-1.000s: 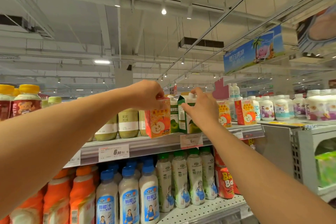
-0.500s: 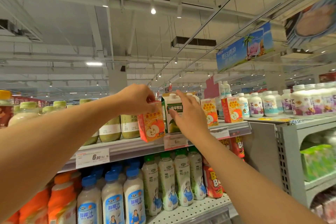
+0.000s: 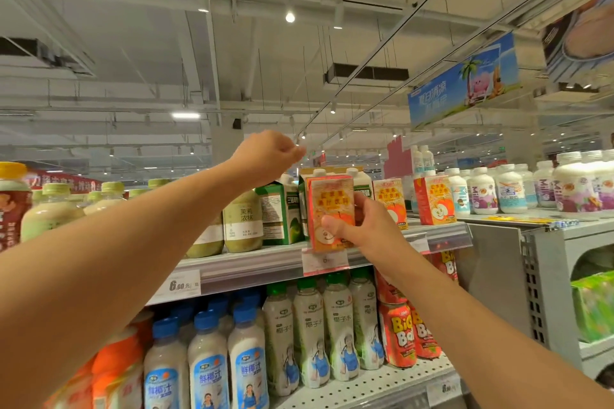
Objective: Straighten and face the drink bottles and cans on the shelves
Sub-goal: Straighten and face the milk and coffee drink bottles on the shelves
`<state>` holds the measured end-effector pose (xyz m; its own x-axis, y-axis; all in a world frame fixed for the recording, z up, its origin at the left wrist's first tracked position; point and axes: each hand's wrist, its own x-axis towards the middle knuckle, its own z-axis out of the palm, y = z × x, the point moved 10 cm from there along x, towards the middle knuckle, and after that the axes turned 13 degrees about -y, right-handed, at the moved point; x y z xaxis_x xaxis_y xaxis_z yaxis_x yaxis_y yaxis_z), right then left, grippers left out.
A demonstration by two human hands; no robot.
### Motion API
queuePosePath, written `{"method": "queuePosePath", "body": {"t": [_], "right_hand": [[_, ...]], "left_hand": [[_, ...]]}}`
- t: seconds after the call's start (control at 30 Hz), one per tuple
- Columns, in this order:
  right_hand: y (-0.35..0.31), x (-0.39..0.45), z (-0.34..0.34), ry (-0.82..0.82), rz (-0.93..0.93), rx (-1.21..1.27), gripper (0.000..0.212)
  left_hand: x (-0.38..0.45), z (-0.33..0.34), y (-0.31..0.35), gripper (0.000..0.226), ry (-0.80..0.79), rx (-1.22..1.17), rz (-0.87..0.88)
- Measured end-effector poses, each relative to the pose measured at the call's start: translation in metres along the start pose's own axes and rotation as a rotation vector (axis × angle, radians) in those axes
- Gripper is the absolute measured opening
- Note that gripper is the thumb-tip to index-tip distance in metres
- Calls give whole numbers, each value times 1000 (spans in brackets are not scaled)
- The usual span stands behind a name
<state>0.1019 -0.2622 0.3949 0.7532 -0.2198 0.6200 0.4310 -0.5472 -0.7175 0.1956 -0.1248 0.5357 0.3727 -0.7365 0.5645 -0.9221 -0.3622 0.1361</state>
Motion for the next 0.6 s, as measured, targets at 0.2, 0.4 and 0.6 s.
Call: {"method": "queuePosePath", "body": {"t": [0.2,0.4,0.6], "right_hand": [[16,13,25,-18,-5,261,58],[19,31,44,10,-20,280,45],[29,31,37,86,-30,244,54]], "left_hand": [[35,40,-48,44,-218,333,-264],[53,55,-49,35,-317,420,-246],[49,46,-55,46,-375,293,-220]]}}
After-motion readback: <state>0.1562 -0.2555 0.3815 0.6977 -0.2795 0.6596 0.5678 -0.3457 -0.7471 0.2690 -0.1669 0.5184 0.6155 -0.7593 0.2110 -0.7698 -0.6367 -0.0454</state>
